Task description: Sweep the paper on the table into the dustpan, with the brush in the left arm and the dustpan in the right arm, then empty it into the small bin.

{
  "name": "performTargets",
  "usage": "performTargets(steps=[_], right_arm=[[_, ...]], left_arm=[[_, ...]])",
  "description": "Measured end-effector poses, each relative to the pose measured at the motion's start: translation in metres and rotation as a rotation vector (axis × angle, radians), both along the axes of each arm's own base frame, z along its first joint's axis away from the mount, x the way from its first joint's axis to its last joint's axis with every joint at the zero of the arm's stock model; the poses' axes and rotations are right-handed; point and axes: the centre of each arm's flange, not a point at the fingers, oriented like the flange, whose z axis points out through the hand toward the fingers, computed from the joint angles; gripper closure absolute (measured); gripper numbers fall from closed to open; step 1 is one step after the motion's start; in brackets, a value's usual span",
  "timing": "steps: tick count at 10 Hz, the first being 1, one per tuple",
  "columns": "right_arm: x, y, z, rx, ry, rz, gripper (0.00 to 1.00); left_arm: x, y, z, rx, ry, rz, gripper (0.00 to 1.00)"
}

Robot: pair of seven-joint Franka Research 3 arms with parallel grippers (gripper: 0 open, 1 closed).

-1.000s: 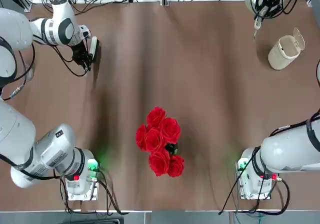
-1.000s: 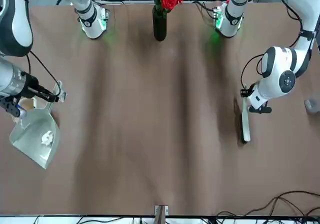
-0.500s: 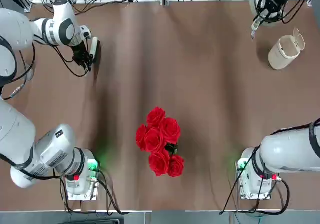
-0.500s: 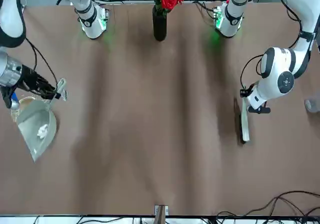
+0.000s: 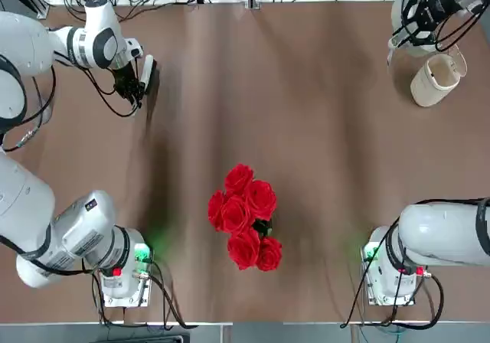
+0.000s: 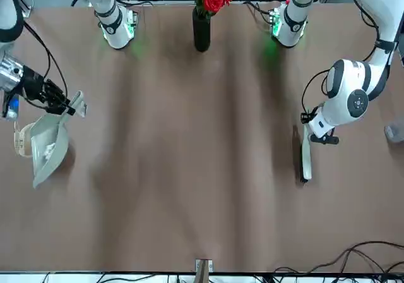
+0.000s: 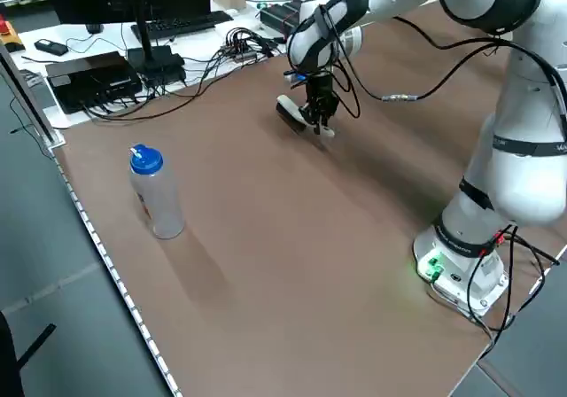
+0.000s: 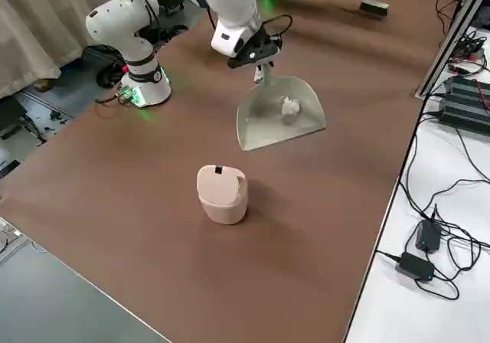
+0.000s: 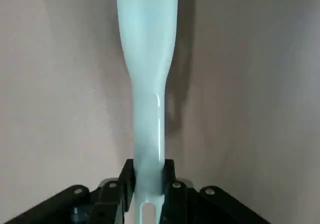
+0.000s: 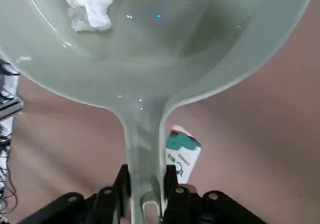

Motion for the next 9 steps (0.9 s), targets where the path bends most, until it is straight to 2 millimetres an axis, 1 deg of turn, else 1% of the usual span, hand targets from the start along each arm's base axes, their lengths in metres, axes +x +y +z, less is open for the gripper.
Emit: performTargets(steps=[1, 4, 6, 8, 9], right_arm=[[-0.005, -0.001, 0.000, 0.012, -0.031, 0.011, 0.67], [-0.020, -0.025, -0.016, 0.048, -0.094, 0.035, 0.67], [-0.028, -0.030, -0.020, 0.076, -0.165, 0.047, 0.67], [-0.037, -0.040, -0.026, 0.093, -0.189, 0.047, 0.67], [-0.040, -0.045, -0.027, 0.098, -0.188, 0.038, 0.67]], left_arm=[[0.000, -0.002, -0.002, 0.002, 0.003, -0.007, 0.73], [-0.001, -0.004, -0.012, -0.013, 0.012, -0.002, 0.73], [0.000, -0.004, -0.012, -0.015, 0.007, -0.001, 0.72], [0.005, -0.003, -0.008, -0.015, -0.004, 0.001, 0.46], [0.006, -0.003, -0.006, -0.015, -0.008, 0.002, 0.30]])
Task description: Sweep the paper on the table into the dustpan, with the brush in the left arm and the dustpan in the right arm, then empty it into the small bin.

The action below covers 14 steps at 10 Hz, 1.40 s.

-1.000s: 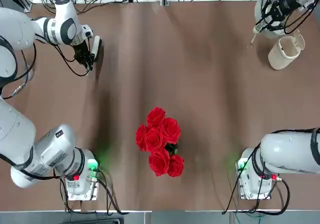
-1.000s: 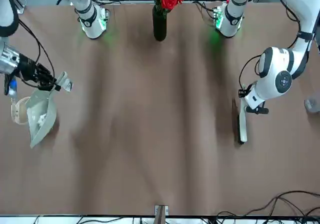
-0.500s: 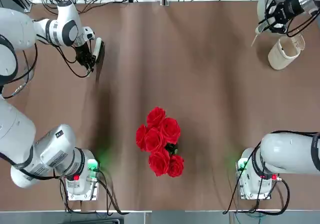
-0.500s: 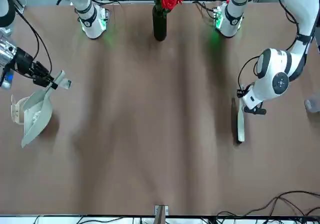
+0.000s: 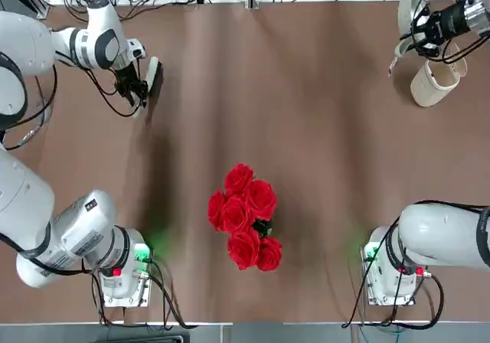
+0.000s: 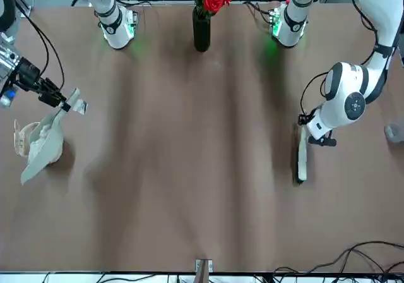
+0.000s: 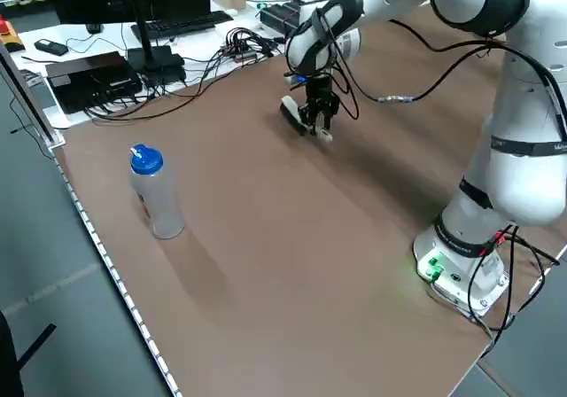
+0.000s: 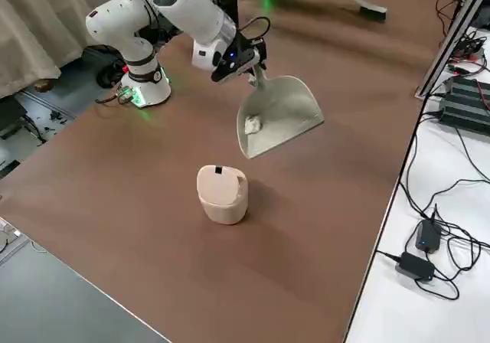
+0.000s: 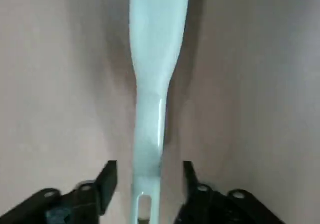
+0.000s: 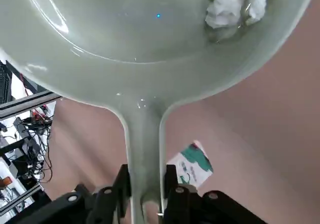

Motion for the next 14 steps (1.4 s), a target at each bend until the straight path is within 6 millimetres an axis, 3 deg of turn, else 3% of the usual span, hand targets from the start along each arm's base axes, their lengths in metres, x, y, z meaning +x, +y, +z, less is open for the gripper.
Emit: performTargets(steps=[1, 3, 4, 5, 7, 9, 12, 14], right_arm=[[-0.003, -0.006, -0.001, 0.014, 0.010, -0.007, 0.67], [-0.012, -0.027, -0.004, 0.046, 0.028, -0.039, 0.67], [-0.017, -0.036, -0.005, 0.066, 0.044, -0.059, 0.67], [-0.020, -0.043, -0.006, 0.092, 0.073, -0.088, 0.67], [-0.021, -0.052, -0.006, 0.142, 0.146, -0.138, 0.67], [-0.008, -0.066, -0.005, 0.196, 0.202, -0.148, 0.67], [0.020, -0.095, -0.011, 0.269, 0.260, -0.148, 0.67], [0.027, -0.108, -0.008, 0.303, 0.280, -0.172, 0.67]], left_arm=[[0.001, 0.000, 0.001, 0.000, -0.003, 0.000, 0.15], [0.007, 0.002, 0.009, 0.007, -0.013, 0.002, 0.04], [0.015, 0.004, 0.023, 0.017, -0.019, 0.004, 0.00], [0.027, 0.003, 0.047, 0.031, -0.034, 0.004, 0.00], [0.056, 0.000, 0.115, 0.061, -0.047, 0.004, 0.00], [0.074, 0.003, 0.169, 0.074, -0.080, 0.019, 0.00], [0.082, 0.017, 0.241, 0.098, -0.084, 0.057, 0.00], [0.082, 0.009, 0.271, 0.110, -0.109, 0.053, 0.00]])
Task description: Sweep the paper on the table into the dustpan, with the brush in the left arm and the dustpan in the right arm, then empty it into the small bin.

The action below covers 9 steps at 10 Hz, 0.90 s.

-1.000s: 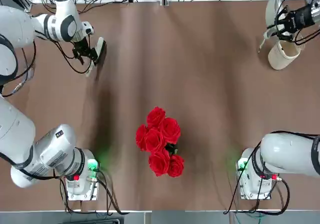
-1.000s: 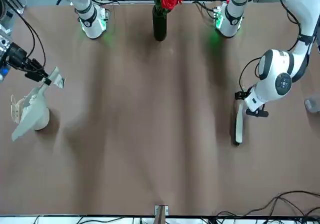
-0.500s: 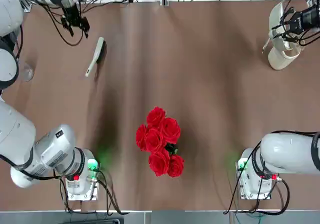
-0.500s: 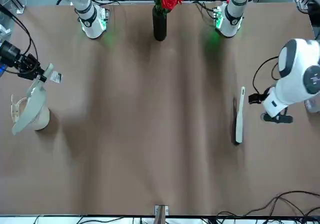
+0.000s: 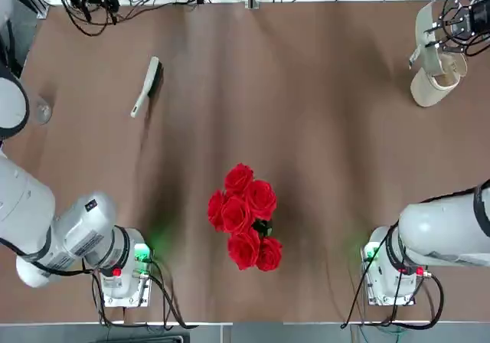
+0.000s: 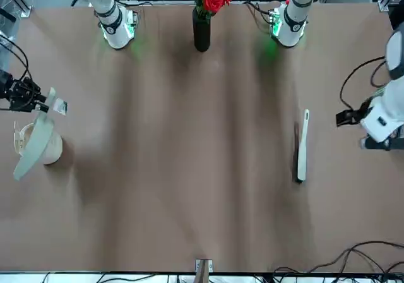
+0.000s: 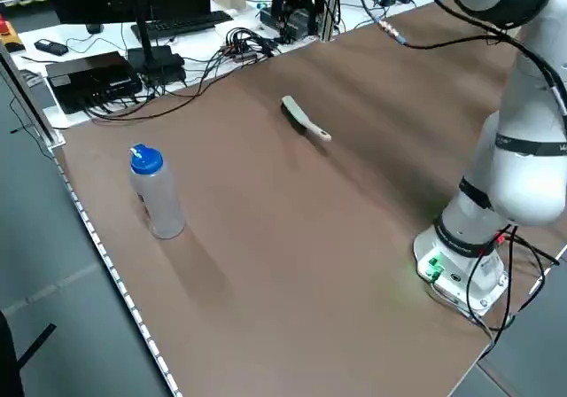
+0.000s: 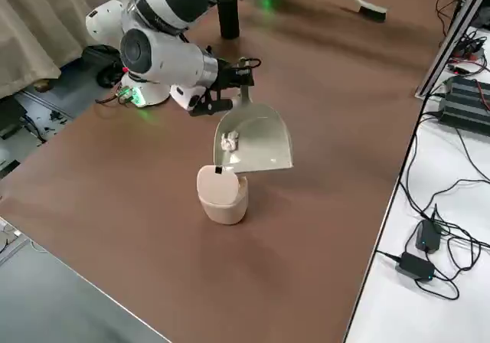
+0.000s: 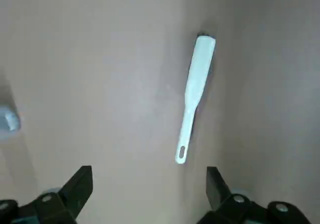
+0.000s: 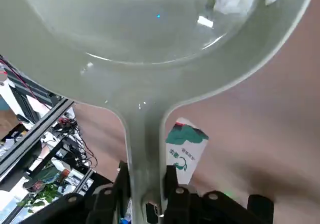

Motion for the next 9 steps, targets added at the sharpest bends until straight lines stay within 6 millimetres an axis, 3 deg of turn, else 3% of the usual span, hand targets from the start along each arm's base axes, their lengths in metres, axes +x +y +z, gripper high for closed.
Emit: performTargets(steps=[2, 3, 6, 9], right_arm=[[0.005, -0.009, 0.013, 0.034, 0.031, -0.018, 0.67], [0.008, -0.013, 0.015, 0.059, 0.039, -0.021, 0.67], [0.016, -0.022, 0.003, 0.111, 0.061, -0.028, 0.67], [0.015, -0.018, 0.006, 0.136, 0.076, 0.001, 0.67]], left_arm=[[-0.003, -0.027, 0.006, 0.008, -0.004, -0.022, 0.00], [-0.006, -0.032, 0.013, -0.002, -0.012, -0.005, 0.00], [-0.024, -0.017, 0.056, -0.011, -0.069, 0.059, 0.00], [-0.036, -0.020, 0.073, -0.023, -0.068, 0.061, 0.00]])
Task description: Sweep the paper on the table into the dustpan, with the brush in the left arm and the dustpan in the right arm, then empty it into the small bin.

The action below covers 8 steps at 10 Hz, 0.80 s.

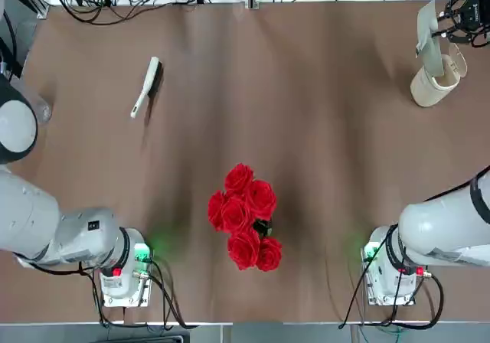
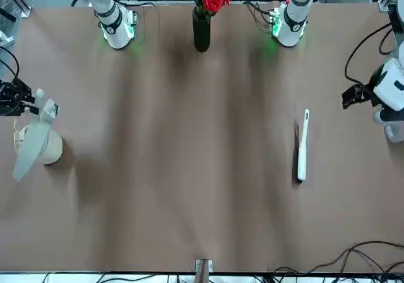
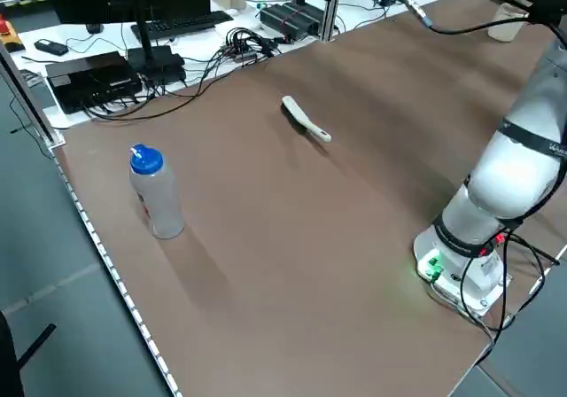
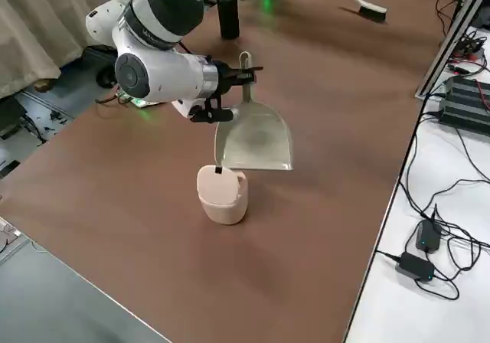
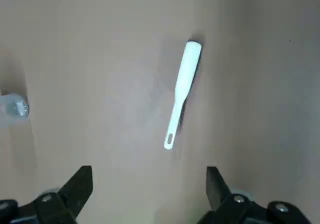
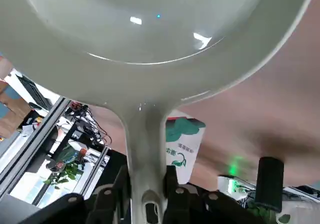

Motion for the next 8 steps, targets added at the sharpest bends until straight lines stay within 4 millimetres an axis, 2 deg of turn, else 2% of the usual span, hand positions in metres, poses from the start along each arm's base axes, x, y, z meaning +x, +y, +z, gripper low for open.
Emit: performTargets(steps=[3, 5, 8], right_arm=[[0.007, 0.013, 0.004, -0.057, -0.020, 0.077, 0.67], [0.028, 0.050, 0.013, -0.184, -0.109, 0.224, 0.67], [0.046, 0.122, 0.034, -0.356, -0.264, 0.533, 0.67]], left_arm=[[-0.008, -0.010, 0.016, -0.067, -0.008, 0.005, 0.00], [-0.017, -0.014, 0.034, -0.078, -0.013, 0.001, 0.00], [-0.021, -0.044, 0.036, -0.078, -0.007, -0.044, 0.00]])
